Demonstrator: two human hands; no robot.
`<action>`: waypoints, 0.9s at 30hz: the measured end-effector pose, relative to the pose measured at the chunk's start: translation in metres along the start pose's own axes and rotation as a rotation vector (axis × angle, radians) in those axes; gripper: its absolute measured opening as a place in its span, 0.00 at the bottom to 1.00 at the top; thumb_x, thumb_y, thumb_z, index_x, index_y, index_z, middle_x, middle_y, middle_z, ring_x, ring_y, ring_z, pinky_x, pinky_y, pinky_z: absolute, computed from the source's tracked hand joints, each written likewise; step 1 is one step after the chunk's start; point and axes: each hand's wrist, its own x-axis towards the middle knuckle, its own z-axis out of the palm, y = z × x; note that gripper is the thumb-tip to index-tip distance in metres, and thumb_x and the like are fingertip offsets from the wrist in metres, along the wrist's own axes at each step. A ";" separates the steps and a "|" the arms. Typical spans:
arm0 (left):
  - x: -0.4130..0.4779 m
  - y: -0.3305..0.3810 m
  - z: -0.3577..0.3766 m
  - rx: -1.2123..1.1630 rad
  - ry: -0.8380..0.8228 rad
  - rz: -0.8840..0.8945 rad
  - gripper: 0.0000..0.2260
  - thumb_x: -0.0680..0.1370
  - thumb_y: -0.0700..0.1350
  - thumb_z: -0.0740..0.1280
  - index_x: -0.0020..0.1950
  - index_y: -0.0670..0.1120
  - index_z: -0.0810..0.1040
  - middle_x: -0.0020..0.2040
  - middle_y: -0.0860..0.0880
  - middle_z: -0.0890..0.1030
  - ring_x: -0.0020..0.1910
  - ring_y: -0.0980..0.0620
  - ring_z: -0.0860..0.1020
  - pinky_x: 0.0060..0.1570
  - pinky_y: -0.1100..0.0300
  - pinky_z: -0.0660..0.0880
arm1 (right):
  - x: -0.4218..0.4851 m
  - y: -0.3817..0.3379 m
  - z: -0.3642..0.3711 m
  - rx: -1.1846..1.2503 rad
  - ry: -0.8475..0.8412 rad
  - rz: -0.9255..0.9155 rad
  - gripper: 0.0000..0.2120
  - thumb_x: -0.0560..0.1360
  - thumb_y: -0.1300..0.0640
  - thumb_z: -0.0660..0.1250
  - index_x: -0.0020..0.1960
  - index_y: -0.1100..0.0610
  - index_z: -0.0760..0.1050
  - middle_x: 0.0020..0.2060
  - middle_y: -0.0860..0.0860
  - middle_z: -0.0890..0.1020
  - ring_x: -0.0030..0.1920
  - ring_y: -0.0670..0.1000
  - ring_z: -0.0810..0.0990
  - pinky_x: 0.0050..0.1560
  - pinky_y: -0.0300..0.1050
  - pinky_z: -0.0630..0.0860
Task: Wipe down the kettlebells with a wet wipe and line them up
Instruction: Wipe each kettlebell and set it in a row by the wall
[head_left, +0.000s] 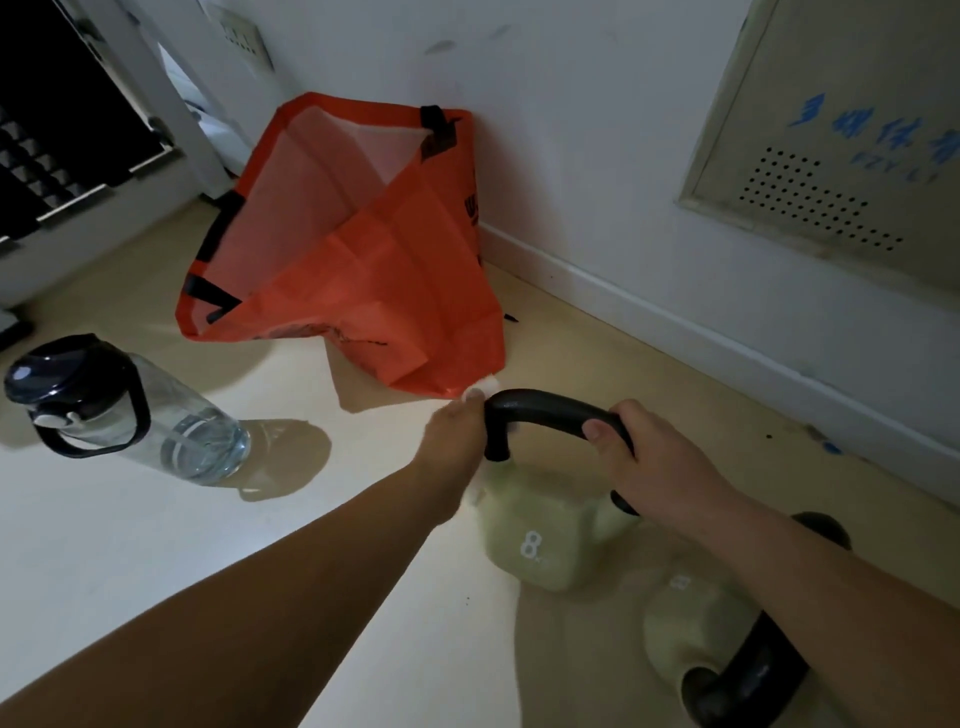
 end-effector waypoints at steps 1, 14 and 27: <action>-0.002 -0.003 0.004 -0.064 -0.061 -0.061 0.24 0.85 0.55 0.54 0.44 0.45 0.84 0.42 0.48 0.86 0.46 0.48 0.81 0.58 0.52 0.75 | 0.000 0.001 0.001 -0.001 0.001 -0.005 0.16 0.83 0.38 0.55 0.51 0.50 0.69 0.40 0.54 0.77 0.33 0.52 0.78 0.31 0.43 0.69; 0.001 0.027 -0.008 0.163 -0.340 0.066 0.20 0.82 0.50 0.58 0.44 0.38 0.83 0.39 0.37 0.84 0.39 0.40 0.82 0.52 0.48 0.77 | -0.005 -0.008 0.002 -0.146 0.001 -0.168 0.16 0.80 0.36 0.55 0.52 0.48 0.69 0.42 0.48 0.73 0.38 0.48 0.74 0.36 0.43 0.68; -0.012 0.026 0.008 -0.218 -0.063 0.095 0.21 0.83 0.53 0.56 0.42 0.46 0.84 0.45 0.40 0.82 0.41 0.45 0.78 0.38 0.56 0.73 | -0.001 -0.004 0.001 -0.087 0.013 -0.128 0.16 0.82 0.38 0.57 0.52 0.50 0.70 0.41 0.51 0.76 0.35 0.51 0.76 0.32 0.41 0.67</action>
